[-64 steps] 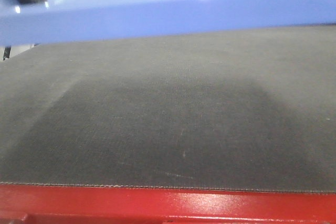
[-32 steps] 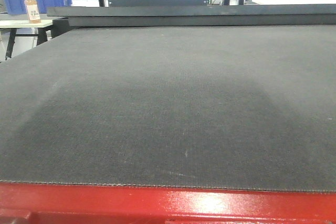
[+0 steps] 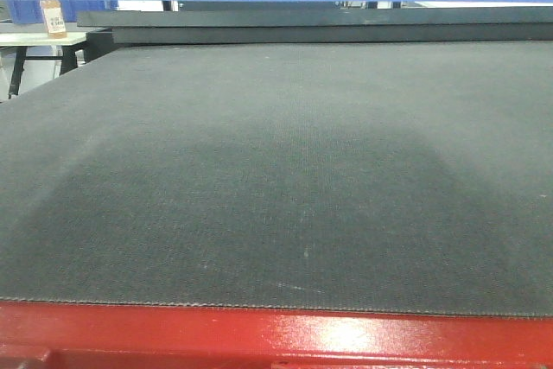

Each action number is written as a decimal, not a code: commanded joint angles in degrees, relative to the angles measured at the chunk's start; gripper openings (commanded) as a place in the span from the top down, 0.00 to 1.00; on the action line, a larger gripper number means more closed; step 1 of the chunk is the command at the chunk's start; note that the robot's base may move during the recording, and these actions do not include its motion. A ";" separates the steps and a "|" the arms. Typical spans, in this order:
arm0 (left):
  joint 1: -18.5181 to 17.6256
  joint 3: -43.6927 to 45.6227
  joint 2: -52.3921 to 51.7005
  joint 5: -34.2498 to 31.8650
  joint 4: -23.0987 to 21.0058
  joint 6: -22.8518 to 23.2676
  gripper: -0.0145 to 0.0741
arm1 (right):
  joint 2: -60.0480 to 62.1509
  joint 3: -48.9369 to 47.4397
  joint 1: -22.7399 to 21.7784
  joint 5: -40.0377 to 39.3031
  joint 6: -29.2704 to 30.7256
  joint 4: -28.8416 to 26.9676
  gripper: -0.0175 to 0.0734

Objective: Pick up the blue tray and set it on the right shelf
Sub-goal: 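Lift the blue tray off the table with both grippers, then hold the tray with both grippers while the base drives to the shelf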

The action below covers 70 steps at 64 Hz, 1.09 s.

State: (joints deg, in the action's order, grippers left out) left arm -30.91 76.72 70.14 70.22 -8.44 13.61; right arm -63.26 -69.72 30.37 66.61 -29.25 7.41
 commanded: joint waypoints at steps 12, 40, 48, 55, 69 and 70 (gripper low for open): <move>-0.54 2.07 -1.57 0.59 1.36 -1.68 0.89 | 1.22 -1.54 -0.06 -1.21 1.53 4.21 0.74; -0.54 2.07 -1.57 0.59 1.36 -1.68 0.89 | 1.22 -1.54 -0.06 -1.21 1.53 4.21 0.74; -0.54 2.07 -1.57 0.59 1.36 -1.68 0.89 | 1.22 -1.54 -0.06 -1.21 1.53 4.21 0.74; -0.54 2.07 -1.57 0.59 1.36 -1.68 0.89 | 1.22 -1.54 -0.06 -1.21 1.53 4.21 0.74; -0.54 2.07 -1.57 0.59 0.37 -1.68 0.89 | 1.22 -1.54 -0.06 -1.21 1.53 4.21 0.74; -0.54 2.07 -1.57 0.59 0.37 -1.68 0.89 | 1.22 -1.54 -0.06 -1.21 1.53 4.21 0.74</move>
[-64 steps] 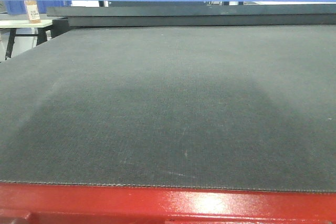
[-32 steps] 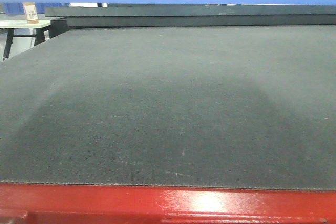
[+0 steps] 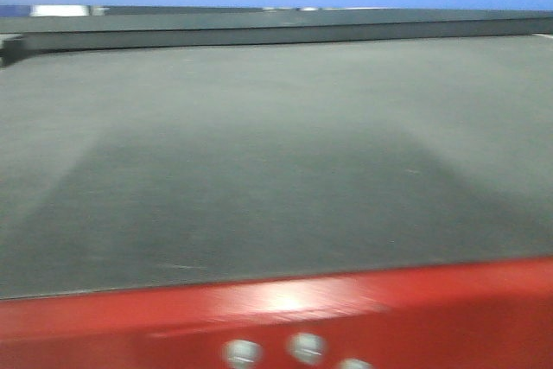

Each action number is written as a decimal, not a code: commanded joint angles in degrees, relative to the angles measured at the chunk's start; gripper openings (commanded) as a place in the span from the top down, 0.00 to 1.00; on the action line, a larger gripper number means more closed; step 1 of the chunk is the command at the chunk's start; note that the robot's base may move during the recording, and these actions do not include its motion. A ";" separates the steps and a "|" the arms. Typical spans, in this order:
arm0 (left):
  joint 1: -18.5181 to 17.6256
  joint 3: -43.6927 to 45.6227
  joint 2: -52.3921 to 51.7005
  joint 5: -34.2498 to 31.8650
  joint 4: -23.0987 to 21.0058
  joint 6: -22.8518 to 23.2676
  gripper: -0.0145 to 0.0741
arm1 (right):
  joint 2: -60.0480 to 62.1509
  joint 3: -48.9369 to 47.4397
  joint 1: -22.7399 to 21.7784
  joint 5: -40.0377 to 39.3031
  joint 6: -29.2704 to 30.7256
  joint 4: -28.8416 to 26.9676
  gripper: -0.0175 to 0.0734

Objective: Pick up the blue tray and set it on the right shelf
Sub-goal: 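Hold the tray with both grippers while the base drives to the shelf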

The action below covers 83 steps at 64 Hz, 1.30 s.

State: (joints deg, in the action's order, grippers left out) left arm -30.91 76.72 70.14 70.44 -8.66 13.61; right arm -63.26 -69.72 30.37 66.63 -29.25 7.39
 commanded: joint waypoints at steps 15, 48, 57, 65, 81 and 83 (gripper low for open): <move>-0.54 2.07 -1.57 0.37 0.48 -1.68 0.89 | 1.22 -1.54 -0.06 -1.22 1.53 4.22 0.74; -0.54 2.07 -1.57 0.37 0.48 -1.68 0.89 | 1.22 -1.54 -0.06 -1.22 1.53 4.22 0.74; -0.54 2.07 -1.57 0.37 0.48 -1.68 0.89 | 1.22 -1.54 -0.06 -1.22 1.53 4.22 0.74; -0.54 2.07 -1.57 0.37 0.48 -1.68 0.89 | 1.22 -1.54 -0.06 -1.22 1.53 4.22 0.74; -0.54 2.07 -1.57 0.37 0.48 -1.68 0.89 | 1.22 -1.54 -0.06 -1.22 1.53 4.22 0.74; -0.54 2.07 -1.57 0.37 0.48 -1.68 0.89 | 1.22 -1.54 -0.06 -1.22 1.53 4.22 0.74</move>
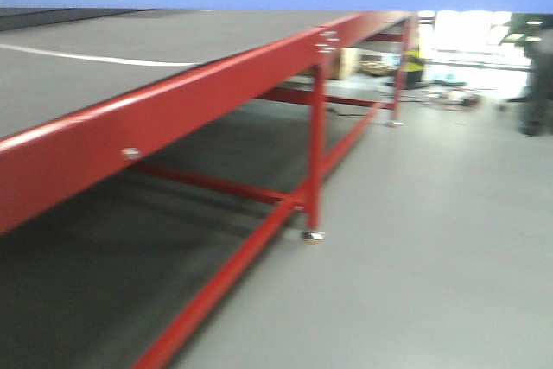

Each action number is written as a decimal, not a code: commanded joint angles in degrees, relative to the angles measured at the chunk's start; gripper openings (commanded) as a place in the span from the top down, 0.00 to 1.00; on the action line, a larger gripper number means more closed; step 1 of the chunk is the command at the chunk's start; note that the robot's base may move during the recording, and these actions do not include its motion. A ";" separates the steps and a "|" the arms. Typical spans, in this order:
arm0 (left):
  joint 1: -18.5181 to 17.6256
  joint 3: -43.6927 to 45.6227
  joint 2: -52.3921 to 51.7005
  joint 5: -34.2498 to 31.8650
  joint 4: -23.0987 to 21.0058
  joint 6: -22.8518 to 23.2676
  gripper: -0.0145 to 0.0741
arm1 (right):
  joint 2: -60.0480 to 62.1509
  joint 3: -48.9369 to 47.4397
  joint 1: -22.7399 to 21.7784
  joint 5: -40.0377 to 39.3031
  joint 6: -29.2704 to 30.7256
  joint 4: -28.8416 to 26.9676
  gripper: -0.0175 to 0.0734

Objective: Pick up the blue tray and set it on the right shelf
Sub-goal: 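Hold the tray with both grippers while the base drives to the shelf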

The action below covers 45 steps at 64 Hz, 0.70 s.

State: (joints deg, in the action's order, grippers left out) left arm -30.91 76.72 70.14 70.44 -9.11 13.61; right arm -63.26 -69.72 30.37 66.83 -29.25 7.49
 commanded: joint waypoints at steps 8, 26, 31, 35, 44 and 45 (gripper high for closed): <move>-0.54 2.07 -1.57 0.37 0.93 -1.68 0.89 | 1.22 -1.54 -0.06 -1.43 1.53 4.12 0.74; -0.54 2.07 -1.57 0.37 0.93 -1.68 0.89 | 1.22 -1.54 -0.06 -1.43 1.53 4.12 0.74; -0.54 2.07 -1.57 0.37 0.93 -1.68 0.89 | 1.22 -1.54 -0.06 -1.43 1.53 4.12 0.74; -0.54 2.07 -1.57 0.37 0.93 -1.68 0.89 | 1.22 -1.54 -0.06 -1.43 1.53 4.12 0.74; -0.54 2.07 -1.57 0.37 0.93 -1.68 0.89 | 1.22 -1.54 -0.06 -1.43 1.53 4.12 0.74; -0.54 2.07 -1.57 0.37 0.93 -1.68 0.89 | 1.22 -1.54 -0.06 -1.43 1.53 4.12 0.74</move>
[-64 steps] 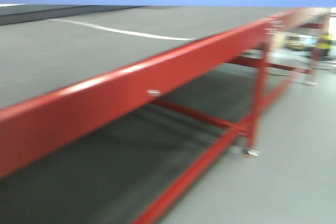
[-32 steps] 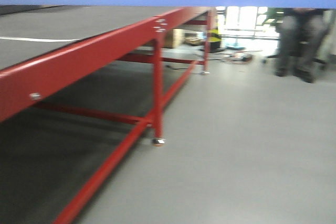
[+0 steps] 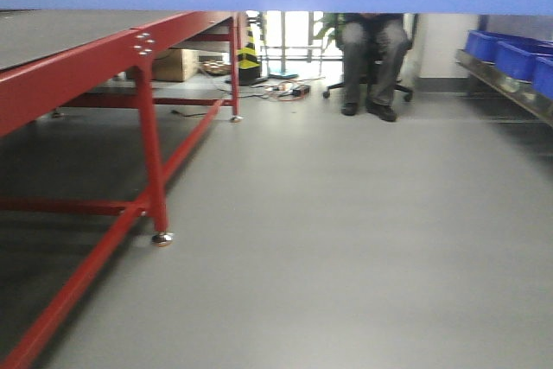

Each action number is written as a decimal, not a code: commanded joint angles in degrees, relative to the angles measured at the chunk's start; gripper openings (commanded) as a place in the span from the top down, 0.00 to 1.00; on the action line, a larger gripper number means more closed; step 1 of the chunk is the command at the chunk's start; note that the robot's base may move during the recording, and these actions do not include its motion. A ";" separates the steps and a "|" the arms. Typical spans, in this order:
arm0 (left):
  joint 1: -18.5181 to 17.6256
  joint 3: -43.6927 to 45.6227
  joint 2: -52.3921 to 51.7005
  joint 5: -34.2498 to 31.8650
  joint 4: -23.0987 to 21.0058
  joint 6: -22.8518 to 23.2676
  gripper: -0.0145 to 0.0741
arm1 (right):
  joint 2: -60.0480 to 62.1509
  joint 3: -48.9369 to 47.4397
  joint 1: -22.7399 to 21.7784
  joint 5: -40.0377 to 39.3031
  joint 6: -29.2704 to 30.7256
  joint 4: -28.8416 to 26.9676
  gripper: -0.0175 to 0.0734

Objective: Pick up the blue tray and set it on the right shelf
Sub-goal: 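Hold the tray with both grippers while the base drives to the shelf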

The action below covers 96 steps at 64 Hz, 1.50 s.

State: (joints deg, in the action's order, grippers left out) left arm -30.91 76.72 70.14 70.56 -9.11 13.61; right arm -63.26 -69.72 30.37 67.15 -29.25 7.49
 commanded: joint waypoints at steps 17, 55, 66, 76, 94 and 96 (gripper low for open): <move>-0.54 2.07 -1.57 0.25 0.93 -1.68 0.89 | 1.22 -1.54 -0.06 -1.75 1.53 4.12 0.74; -0.54 2.07 -1.57 0.25 0.93 -1.68 0.89 | 1.22 -1.54 -0.06 -1.52 1.53 4.12 0.74; -0.54 2.07 -1.57 0.25 0.93 -1.68 0.89 | 1.22 -1.54 -0.06 -1.46 1.53 4.12 0.74; -0.54 2.07 -1.57 0.25 0.93 -1.68 0.89 | 1.22 -1.54 -0.06 -1.46 1.53 4.12 0.74; -0.54 2.07 -1.57 0.25 0.85 -1.68 0.89 | 1.22 -1.54 -0.06 -1.46 1.53 4.12 0.74; -0.54 2.07 -1.57 0.25 0.85 -1.68 0.89 | 1.22 -1.54 -0.06 -1.46 1.53 4.12 0.74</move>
State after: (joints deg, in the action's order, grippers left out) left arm -30.91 76.74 70.14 70.75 -9.23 13.61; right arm -63.26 -69.72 30.37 67.26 -29.25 7.49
